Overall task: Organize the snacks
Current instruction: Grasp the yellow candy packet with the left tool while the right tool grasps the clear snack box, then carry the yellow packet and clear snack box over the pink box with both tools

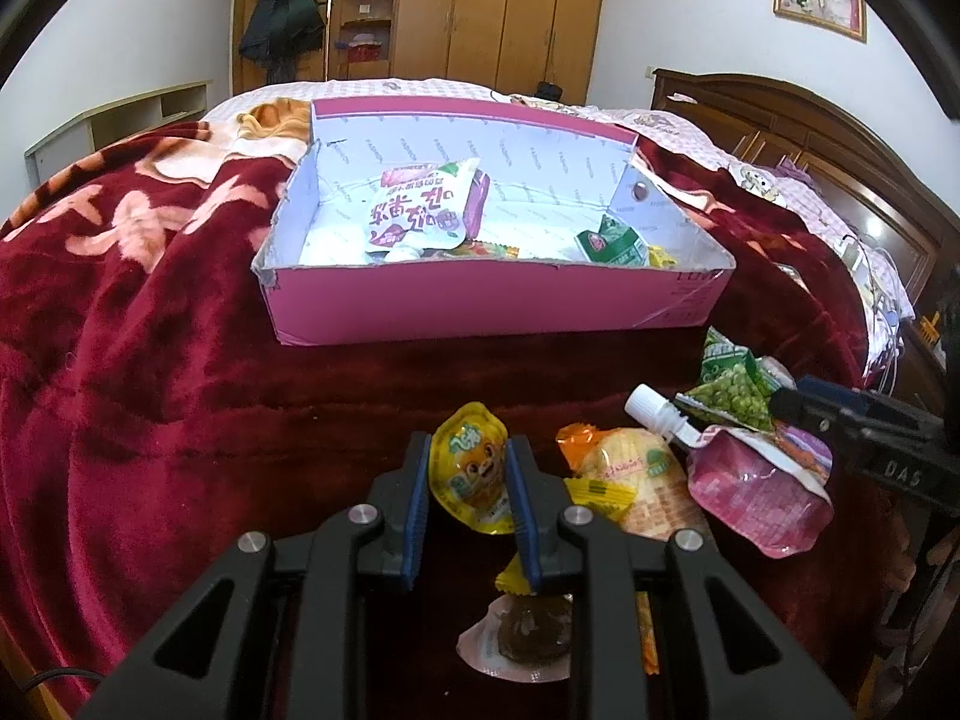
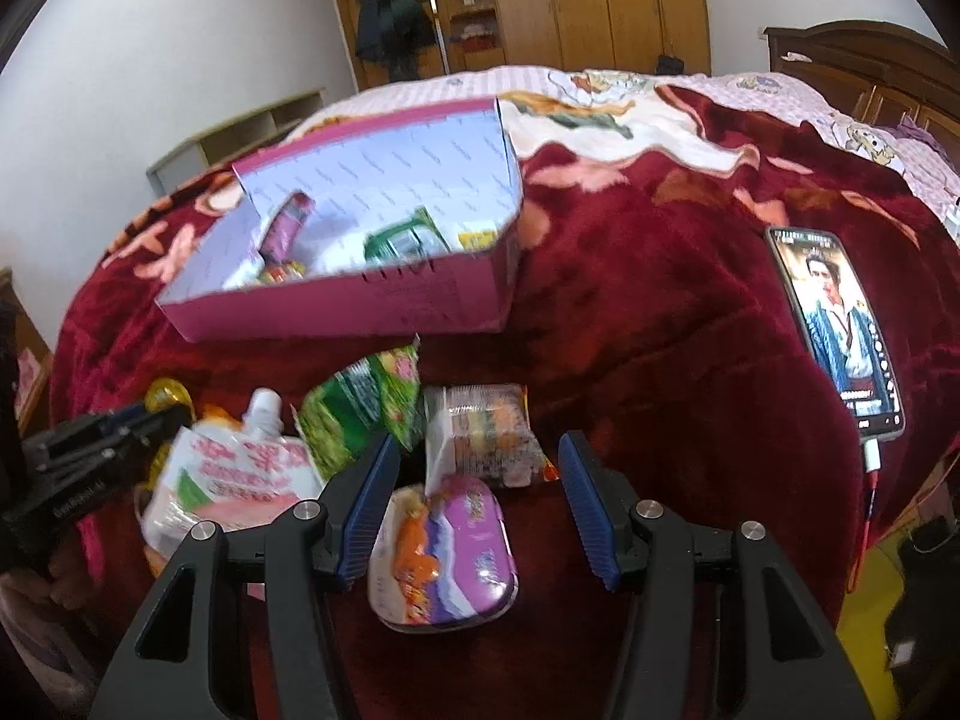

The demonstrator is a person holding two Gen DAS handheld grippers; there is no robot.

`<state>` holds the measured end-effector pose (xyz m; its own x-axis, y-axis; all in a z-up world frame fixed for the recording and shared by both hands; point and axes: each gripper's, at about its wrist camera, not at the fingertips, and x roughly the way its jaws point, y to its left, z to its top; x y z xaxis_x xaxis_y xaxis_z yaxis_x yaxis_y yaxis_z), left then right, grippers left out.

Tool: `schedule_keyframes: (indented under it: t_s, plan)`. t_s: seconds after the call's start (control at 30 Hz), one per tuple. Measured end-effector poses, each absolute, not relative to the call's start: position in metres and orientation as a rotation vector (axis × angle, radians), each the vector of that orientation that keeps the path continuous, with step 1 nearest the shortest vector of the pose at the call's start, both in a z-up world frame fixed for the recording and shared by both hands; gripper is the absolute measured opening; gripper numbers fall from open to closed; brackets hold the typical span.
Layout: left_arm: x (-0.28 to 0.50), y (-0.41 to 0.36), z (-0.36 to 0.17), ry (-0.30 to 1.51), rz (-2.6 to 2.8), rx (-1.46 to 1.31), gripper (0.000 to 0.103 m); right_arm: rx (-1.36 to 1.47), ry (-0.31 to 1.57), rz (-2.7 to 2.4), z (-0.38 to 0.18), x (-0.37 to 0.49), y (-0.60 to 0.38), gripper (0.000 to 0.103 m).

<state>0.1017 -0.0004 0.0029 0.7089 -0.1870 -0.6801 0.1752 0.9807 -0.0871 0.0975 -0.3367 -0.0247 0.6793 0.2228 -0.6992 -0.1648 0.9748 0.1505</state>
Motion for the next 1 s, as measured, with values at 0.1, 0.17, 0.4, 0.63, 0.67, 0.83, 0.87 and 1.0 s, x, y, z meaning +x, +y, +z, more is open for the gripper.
schedule_keyframes:
  t_s: [0.1, 0.17, 0.4, 0.63, 0.67, 0.83, 0.87, 1.0]
  plan:
    - [0.102, 0.000, 0.002, 0.758, -0.201, -0.020, 0.026, 0.055, 0.818, 0.199, -0.033, 0.102, -0.335, 0.057]
    - [0.103, -0.001, 0.001, 0.761, -0.199, -0.020, 0.026, 0.048, 0.810, 0.199, -0.034, 0.103, -0.334, 0.057]
    - [0.105, -0.002, -0.002, 0.768, -0.196, -0.016, 0.026, 0.063, 0.796, 0.214, -0.036, 0.110, -0.332, 0.057]
    - [0.106, -0.002, -0.004, 0.768, -0.195, -0.011, 0.026, 0.090, 0.783, 0.227, -0.041, 0.115, -0.334, 0.057]
    - [0.106, -0.002, -0.005, 0.767, -0.195, -0.010, 0.026, 0.086, 0.780, 0.227, -0.042, 0.115, -0.334, 0.057]
    - [0.106, -0.001, -0.005, 0.763, -0.187, -0.025, 0.026, 0.092, 0.766, 0.219, -0.041, 0.113, -0.335, 0.049]
    - [0.106, -0.001, -0.005, 0.760, -0.186, -0.023, 0.026, 0.096, 0.763, 0.218, -0.040, 0.112, -0.336, 0.047]
    - [0.103, -0.002, -0.002, 0.749, -0.185, -0.007, 0.025, 0.114, 0.752, 0.222, -0.039, 0.110, -0.338, 0.044]
